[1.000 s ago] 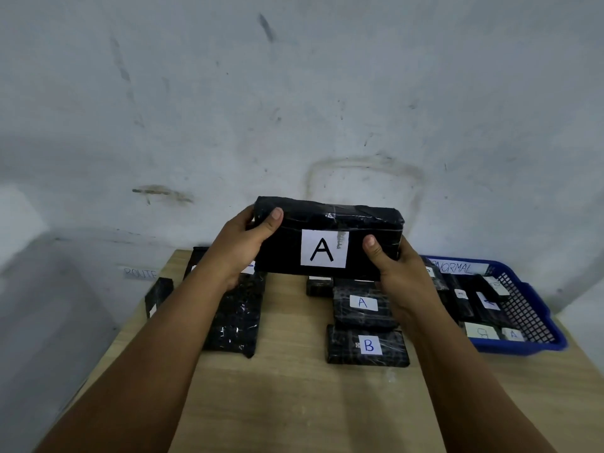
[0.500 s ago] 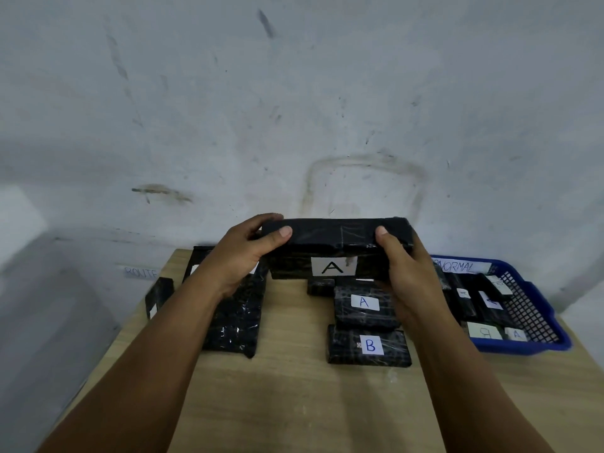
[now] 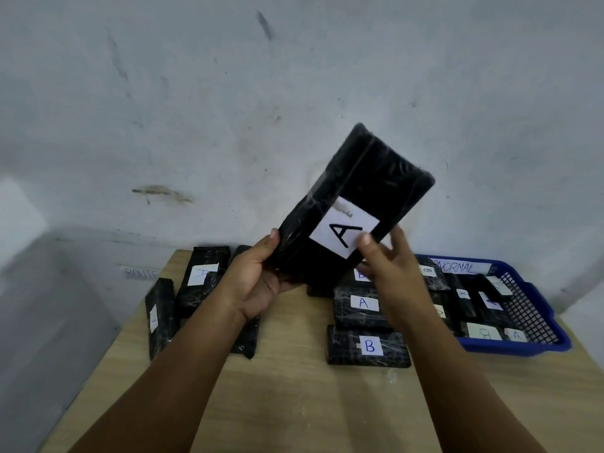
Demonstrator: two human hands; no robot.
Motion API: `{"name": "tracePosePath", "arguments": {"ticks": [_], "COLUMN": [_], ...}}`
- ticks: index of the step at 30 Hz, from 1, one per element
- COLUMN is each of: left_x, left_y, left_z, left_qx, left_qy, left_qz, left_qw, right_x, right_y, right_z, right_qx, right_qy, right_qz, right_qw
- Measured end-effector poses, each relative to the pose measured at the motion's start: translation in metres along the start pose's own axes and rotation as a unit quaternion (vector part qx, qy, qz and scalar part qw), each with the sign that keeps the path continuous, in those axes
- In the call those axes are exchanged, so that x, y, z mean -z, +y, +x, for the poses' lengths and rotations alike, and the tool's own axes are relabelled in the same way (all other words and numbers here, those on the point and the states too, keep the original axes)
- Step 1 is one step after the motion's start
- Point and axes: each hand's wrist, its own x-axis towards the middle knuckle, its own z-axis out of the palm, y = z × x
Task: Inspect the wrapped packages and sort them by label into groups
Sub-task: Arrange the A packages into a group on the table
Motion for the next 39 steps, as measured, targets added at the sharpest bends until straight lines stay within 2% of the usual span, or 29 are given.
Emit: {"name": "tracePosePath", "arguments": {"ticks": [2, 4, 8, 11, 13, 16, 22, 27, 32, 35, 39], "left_x": [-0.011, -0.018, -0.023, -0.024, -0.027, -0.026, -0.012, -0.023, -0.034, -0.030, -0.028], "left_y": [-0.002, -0.004, -0.005, 0.003, 0.007, 0.006, -0.010, -0.001, 0.016, 0.014, 0.008], "left_z": [-0.003, -0.005, -0.006, -0.008, -0.009, -0.007, -0.004, -0.009, -0.005, -0.003, -0.004], "left_qx": [0.015, 0.022, -0.032, -0.076, -0.099, -0.113, -0.075, -0.064, -0.115, -0.121, -0.121], "left_qy": [-0.023, -0.036, 0.033, 0.013, -0.005, 0.009, -0.007, -0.020, 0.035, 0.047, 0.015], "left_qz": [-0.016, 0.002, 0.171, 0.246, 0.256, 0.236, 0.213, 0.246, 0.239, 0.249, 0.293], "left_qw": [1.000, 0.999, 0.984, 0.966, 0.962, 0.965, 0.974, 0.967, 0.964, 0.960, 0.948], "right_x": [-0.008, -0.011, -0.010, -0.006, -0.004, -0.003, -0.005, -0.006, -0.009, -0.012, -0.009], "right_y": [0.007, 0.008, 0.003, 0.004, 0.006, 0.007, -0.009, -0.009, -0.007, -0.013, -0.022], "right_z": [-0.008, -0.011, -0.007, -0.007, -0.007, -0.007, 0.001, 0.004, 0.001, 0.003, 0.013], "right_qx": [0.018, 0.039, 0.040, 0.019, 0.008, -0.025, -0.039, -0.056, -0.076, -0.070, -0.042], "right_qy": [-0.054, -0.059, -0.030, -0.035, -0.049, -0.063, -0.008, -0.010, -0.040, -0.029, 0.002], "right_qz": [-0.002, 0.005, 0.042, 0.051, 0.044, 0.046, 0.075, 0.094, 0.073, 0.062, 0.065], "right_qw": [0.998, 0.998, 0.998, 0.998, 0.998, 0.997, 0.996, 0.994, 0.994, 0.995, 0.997]}}
